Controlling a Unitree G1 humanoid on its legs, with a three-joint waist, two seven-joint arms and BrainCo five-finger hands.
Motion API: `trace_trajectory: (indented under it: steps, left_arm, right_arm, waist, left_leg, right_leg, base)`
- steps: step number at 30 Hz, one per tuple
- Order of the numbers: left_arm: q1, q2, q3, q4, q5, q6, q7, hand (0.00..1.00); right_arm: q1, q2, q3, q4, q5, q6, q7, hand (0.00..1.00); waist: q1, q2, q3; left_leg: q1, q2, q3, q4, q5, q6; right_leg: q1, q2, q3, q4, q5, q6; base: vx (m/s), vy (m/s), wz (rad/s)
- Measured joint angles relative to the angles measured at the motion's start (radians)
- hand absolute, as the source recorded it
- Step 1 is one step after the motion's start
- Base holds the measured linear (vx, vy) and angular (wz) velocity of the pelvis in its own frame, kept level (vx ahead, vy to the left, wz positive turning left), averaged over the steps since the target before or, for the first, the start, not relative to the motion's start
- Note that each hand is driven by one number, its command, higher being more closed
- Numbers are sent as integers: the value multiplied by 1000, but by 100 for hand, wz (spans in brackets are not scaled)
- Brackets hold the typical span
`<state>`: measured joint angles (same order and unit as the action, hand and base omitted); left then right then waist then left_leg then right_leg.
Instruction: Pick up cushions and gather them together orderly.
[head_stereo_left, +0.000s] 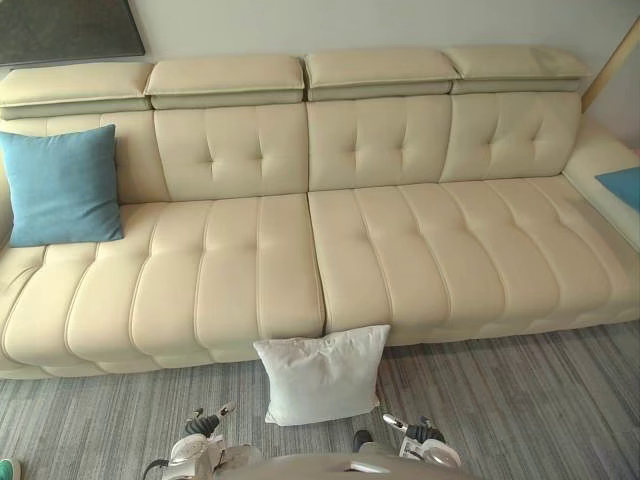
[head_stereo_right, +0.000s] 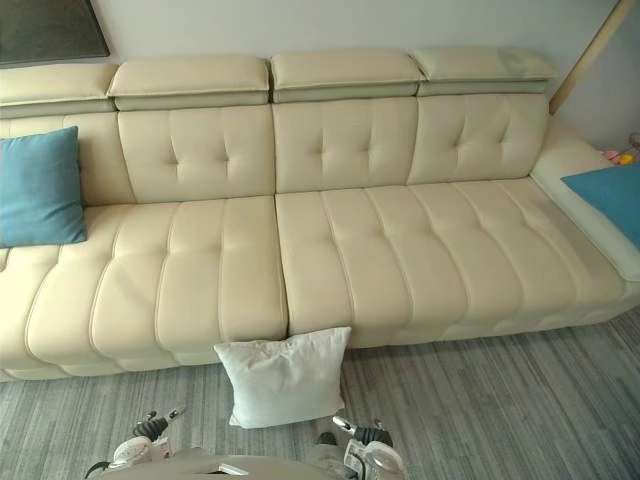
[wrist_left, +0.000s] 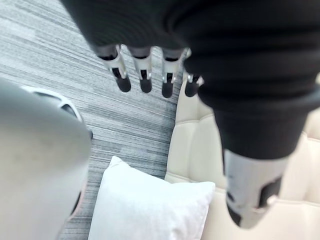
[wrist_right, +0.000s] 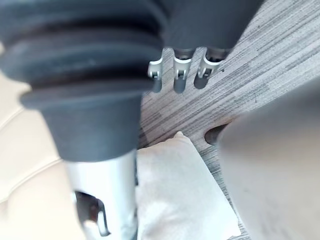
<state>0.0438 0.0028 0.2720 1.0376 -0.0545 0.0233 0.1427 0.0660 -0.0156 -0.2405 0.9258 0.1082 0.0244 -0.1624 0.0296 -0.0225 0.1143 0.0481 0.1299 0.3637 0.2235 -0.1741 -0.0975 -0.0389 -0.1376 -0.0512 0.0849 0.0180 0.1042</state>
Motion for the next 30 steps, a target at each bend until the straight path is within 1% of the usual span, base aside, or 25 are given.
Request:
trace_trajectory:
  steps: [3, 4, 5, 7, 8, 9, 10, 12, 13, 14, 15, 16, 17, 18, 19, 20, 21, 23, 24, 26, 27, 30]
  left_arm:
    - [-30, 2, -11, -7, -3, 0, 16, 0]
    - [-61, 8, -27, -17, -13, 0, 31, 0]
    - [-94, 7, -41, -40, -24, -1, 41, 0]
    - [-139, 7, -61, -63, -46, -3, 52, 0]
    - [-162, 7, -68, -80, -70, -4, 58, 0]
    - [-190, 9, -75, -97, -97, -7, 68, 0]
    - [-199, 11, -77, -108, -111, -8, 72, 0]
    - [-241, 21, -75, -138, -152, -19, 77, 0]
    - [-254, 26, -74, -149, -164, -22, 82, 0]
    - [-276, 33, -64, -162, -182, -26, 95, 0]
    - [-286, 36, -55, -164, -185, -27, 96, 0]
    - [-310, 41, -34, -166, -197, -29, 101, 0]
    - [-345, 51, -10, -170, -220, -31, 114, 0]
    - [-362, 57, 1, -172, -226, -31, 115, 0]
    - [-386, 64, 13, -179, -238, -32, 116, 0]
    - [-409, 75, 19, -191, -250, -32, 116, 0]
    - [-422, 80, 26, -197, -257, -33, 116, 0]
    - [-500, 115, 49, -202, -271, -36, 116, 0]
    - [-514, 125, 50, -203, -277, -37, 116, 0]
    - [-580, 161, 80, -202, -297, -39, 118, 0]
    - [-613, 185, 88, -203, -316, -45, 121, 0]
    - [-666, 223, 106, -211, -337, -47, 136, 0]
  right_arm:
    - [-31, -10, 53, -29, -9, 0, -4, 0]
    - [-61, -10, 81, -69, -23, -1, -21, 0]
    - [-102, -10, 96, -103, -30, -2, -24, 0]
    - [-151, -12, 120, -149, -35, -3, -29, 0]
    - [-178, -12, 121, -181, -34, -5, -35, 0]
    - [-210, -14, 122, -212, -33, -9, -39, 0]
    - [-228, -16, 124, -223, -32, -12, -41, 0]
    - [-288, -33, 151, -250, -24, -21, -60, 0]
    - [-308, -36, 154, -251, -22, -20, -66, 0]
    - [-344, -36, 157, -251, -15, -20, -70, 0]
    - [-359, -36, 158, -252, -15, -20, -71, 0]
    - [-390, -36, 159, -252, -15, -20, -76, 0]
    - [-440, -38, 158, -255, -15, -20, -90, 0]
    - [-466, -42, 158, -260, -15, -19, -94, 0]
    - [-501, -55, 158, -277, -15, -17, -105, 0]
    - [-546, -74, 158, -284, -15, -17, -108, 0]
    - [-571, -86, 158, -284, -16, -17, -109, 0]
    - [-675, -164, 158, -284, -19, -16, -112, 0]
    - [-689, -176, 157, -284, -21, -16, -113, 0]
    - [-774, -227, 157, -282, -28, -15, -131, 0]
    - [-820, -253, 157, -279, -28, -15, -136, 0]
    - [-885, -291, 157, -272, -26, -16, -151, 0]
  waist:
    - [9, 0, 18]
    - [7, 10, 47]
    - [5, 8, 90]
    - [4, 7, 131]
    - [5, 7, 170]
    - [5, 6, 192]
    - [4, 5, 201]
    - [1, 6, 236]
    - [1, 6, 243]
    - [1, 7, 258]
    - [0, 8, 268]
    - [0, 10, 288]
    - [-1, 13, 309]
    - [-1, 13, 316]
    - [-1, 14, 332]
    - [0, 15, 363]
    - [1, 15, 378]
    - [2, 16, 412]
    - [3, 16, 418]
    - [4, 14, 440]
    - [4, 15, 442]
    - [8, 15, 442]
  left_leg:
    - [-59, 8, 19, 45, -12, 6]
    - [-119, 21, 20, 108, -28, 11]
    - [-183, 33, 17, 170, -42, 21]
    - [-268, 53, 13, 244, -64, 28]
    - [-306, 68, 13, 292, -81, 33]
    - [-348, 80, 16, 335, -98, 37]
    - [-376, 86, 19, 356, -104, 41]
    - [-459, 98, 19, 414, -120, 44]
    - [-491, 105, 20, 434, -124, 46]
    - [-544, 113, 19, 465, -130, 50]
    - [-561, 118, 19, 475, -132, 50]
    - [-596, 126, 17, 498, -135, 53]
    - [-663, 140, 12, 530, -138, 56]
    - [-701, 143, 9, 544, -138, 57]
    - [-749, 149, 4, 562, -138, 57]
    - [-778, 157, 1, 576, -136, 59]
    - [-796, 158, -1, 583, -133, 64]
    - [-913, 160, -19, 623, -121, 78]
    - [-938, 161, -24, 632, -121, 78]
    - [-1029, 164, -44, 673, -120, 79]
    - [-1087, 165, -57, 700, -120, 79]
    - [-1183, 168, -81, 751, -118, 80]
  right_leg:
    - [-64, 2, 26, 19, 12, -1]
    - [-112, 4, 37, 56, 18, 4]
    - [-171, 6, 42, 97, 23, 11]
    - [-250, 10, 46, 152, 23, 11]
    - [-285, 16, 54, 182, 21, 11]
    - [-330, 22, 66, 212, 17, 9]
    - [-360, 23, 72, 229, 15, 10]
    - [-449, 24, 86, 282, 13, 8]
    - [-483, 26, 91, 299, 12, 6]
    - [-536, 30, 98, 320, 11, 4]
    - [-554, 32, 100, 326, 11, 4]
    - [-588, 37, 102, 341, 13, 1]
    - [-652, 43, 104, 365, 15, -2]
    - [-689, 46, 104, 375, 17, -4]
    - [-734, 51, 106, 388, 22, -4]
    - [-761, 56, 108, 402, 25, -3]
    - [-779, 57, 107, 410, 26, -4]
    - [-901, 54, 105, 480, 22, 1]
    - [-924, 54, 104, 493, 20, 2]
    - [-1019, 52, 99, 559, 2, -2]
    - [-1080, 50, 96, 602, -10, -3]
    - [-1179, 44, 92, 680, -29, -7]
  base:
    - [-82, 6, -23]
    - [-143, 22, -12]
    - [-166, 33, -8]
    - [-197, 54, -8]
    - [-265, 83, -21]
    - [-263, 78, -23]
    - [-200, 54, -19]
    - [-173, 35, -11]
    - [-150, 19, -12]
    - [-108, 5, -10]
    - [-126, -3, -11]
    - [-113, -19, -9]
    - [-112, -26, -9]
    - [-97, -36, -7]
    - [-58, -42, -6]
    - [-37, -45, -5]
    - [-21, -41, 2]
    - [-19, -33, 14]
    - [-8, -27, 16]
    - [-14, -34, 18]
    - [-16, -37, 18]
    - [-48, -52, 17]
